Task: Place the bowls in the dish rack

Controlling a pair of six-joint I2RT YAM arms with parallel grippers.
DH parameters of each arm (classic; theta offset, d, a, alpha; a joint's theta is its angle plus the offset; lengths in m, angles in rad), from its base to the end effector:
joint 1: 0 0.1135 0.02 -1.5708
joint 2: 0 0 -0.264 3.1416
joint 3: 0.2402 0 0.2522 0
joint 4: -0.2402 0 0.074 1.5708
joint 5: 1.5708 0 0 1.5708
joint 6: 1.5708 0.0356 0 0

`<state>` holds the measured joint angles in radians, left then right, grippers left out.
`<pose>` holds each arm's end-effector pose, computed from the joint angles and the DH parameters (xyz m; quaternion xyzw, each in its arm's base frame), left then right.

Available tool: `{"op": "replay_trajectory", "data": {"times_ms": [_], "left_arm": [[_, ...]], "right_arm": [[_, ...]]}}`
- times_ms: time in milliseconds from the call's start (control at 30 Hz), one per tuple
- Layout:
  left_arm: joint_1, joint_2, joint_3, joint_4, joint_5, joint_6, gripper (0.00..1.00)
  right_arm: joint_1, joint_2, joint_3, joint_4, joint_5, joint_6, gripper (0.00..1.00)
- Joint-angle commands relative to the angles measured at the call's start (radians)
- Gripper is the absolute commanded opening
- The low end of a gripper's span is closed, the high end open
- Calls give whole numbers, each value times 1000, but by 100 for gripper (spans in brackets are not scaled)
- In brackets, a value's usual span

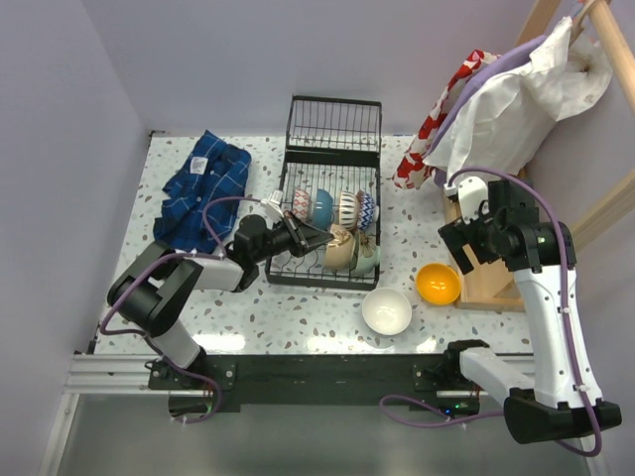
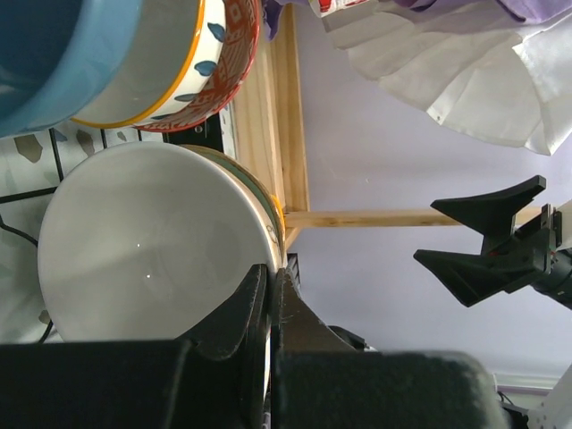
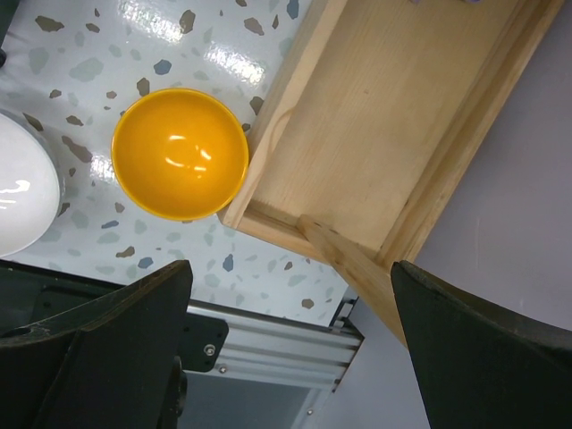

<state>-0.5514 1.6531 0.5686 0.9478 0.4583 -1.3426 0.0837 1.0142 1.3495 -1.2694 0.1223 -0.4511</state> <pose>0.2594 -0.1780 0.1737 -0.1451 0.7349 -0.6195 0.2349 0.1569 0.0088 0.3870 -0.2320 0.9193 -0.1141 0.2966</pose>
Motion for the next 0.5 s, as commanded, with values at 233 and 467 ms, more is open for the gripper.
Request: {"op": "replay_trajectory", "data": {"times_ms": [233,467], "left_arm": [[-8,68,30,138,-1,-108,0],[-61,135,79,204,-6,-165,0]], "right_arm": [[-2,15,-3,-7,22,-15,97],[-2,40,14,-10,25,-20,97]]}}
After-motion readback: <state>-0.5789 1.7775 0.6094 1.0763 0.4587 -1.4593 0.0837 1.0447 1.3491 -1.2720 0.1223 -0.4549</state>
